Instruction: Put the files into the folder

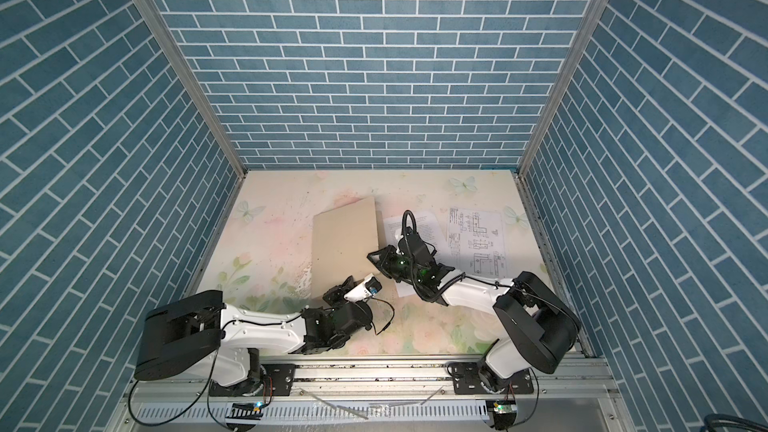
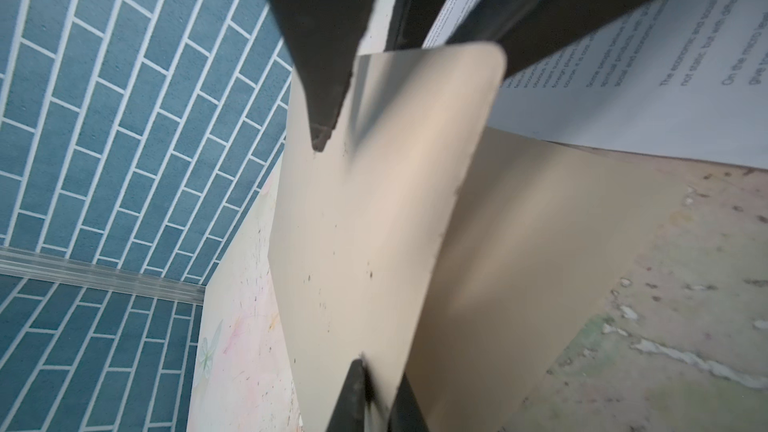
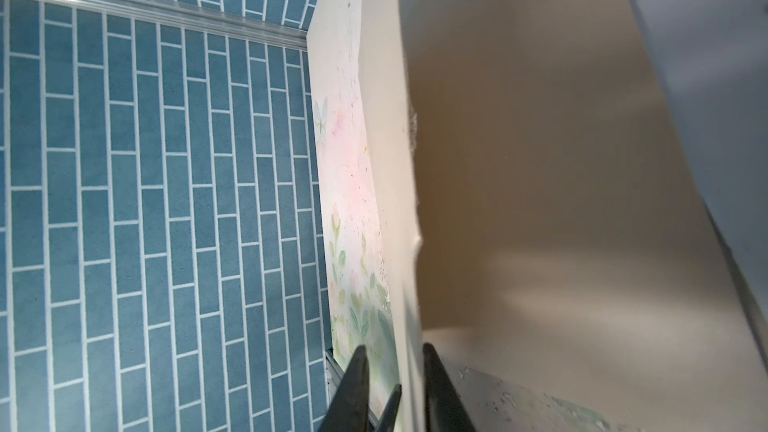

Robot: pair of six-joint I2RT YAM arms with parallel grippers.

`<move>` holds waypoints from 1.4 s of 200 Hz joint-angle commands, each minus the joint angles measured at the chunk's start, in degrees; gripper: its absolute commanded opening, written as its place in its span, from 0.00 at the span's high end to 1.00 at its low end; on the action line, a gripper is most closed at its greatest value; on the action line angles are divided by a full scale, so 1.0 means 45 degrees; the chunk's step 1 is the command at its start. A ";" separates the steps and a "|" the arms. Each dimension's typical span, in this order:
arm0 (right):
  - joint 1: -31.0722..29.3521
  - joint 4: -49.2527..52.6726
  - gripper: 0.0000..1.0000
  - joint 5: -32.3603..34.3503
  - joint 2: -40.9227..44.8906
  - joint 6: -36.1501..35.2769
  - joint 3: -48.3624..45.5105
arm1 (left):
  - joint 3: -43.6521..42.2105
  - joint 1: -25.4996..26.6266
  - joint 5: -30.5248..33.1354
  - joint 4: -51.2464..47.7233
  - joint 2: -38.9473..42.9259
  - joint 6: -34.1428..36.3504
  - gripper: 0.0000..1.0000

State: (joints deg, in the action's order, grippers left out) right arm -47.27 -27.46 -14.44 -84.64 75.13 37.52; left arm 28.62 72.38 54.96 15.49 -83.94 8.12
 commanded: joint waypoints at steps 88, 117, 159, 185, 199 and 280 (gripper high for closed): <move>-0.0082 0.0143 0.27 0.2682 0.1978 -0.2614 -0.0995 | -0.2447 -0.0317 -0.0234 0.2604 0.4185 -0.1472 0.90; -0.0159 -0.1116 0.28 0.2173 0.0335 -0.2576 -0.0915 | -0.2869 -0.0394 -0.0338 0.2865 0.5325 -0.1706 0.89; -0.0376 -0.1911 0.32 0.0941 -0.2340 -0.2399 0.0109 | -0.3453 -0.0517 -0.0275 0.2682 0.6752 -0.2365 0.88; -0.0399 -0.1226 0.34 0.0939 -0.3305 -0.2108 0.0352 | -0.4078 -0.0654 -0.0212 0.2559 0.7686 -0.3251 0.85; -0.0404 -0.0344 0.35 0.1063 -0.3591 -0.2067 0.0436 | -0.4361 -0.0710 -0.0079 0.2420 0.8093 -0.3636 0.84; -0.0399 0.2412 0.38 0.1650 -0.3713 -0.2048 0.0100 | -0.5177 -0.1033 0.2868 -0.1390 1.1966 -0.8101 0.60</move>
State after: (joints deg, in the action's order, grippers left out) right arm -48.82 -28.60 -9.04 -99.85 65.32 39.27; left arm 6.50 68.36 60.62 18.70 -34.74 -17.34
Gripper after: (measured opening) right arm 0.622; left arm 0.338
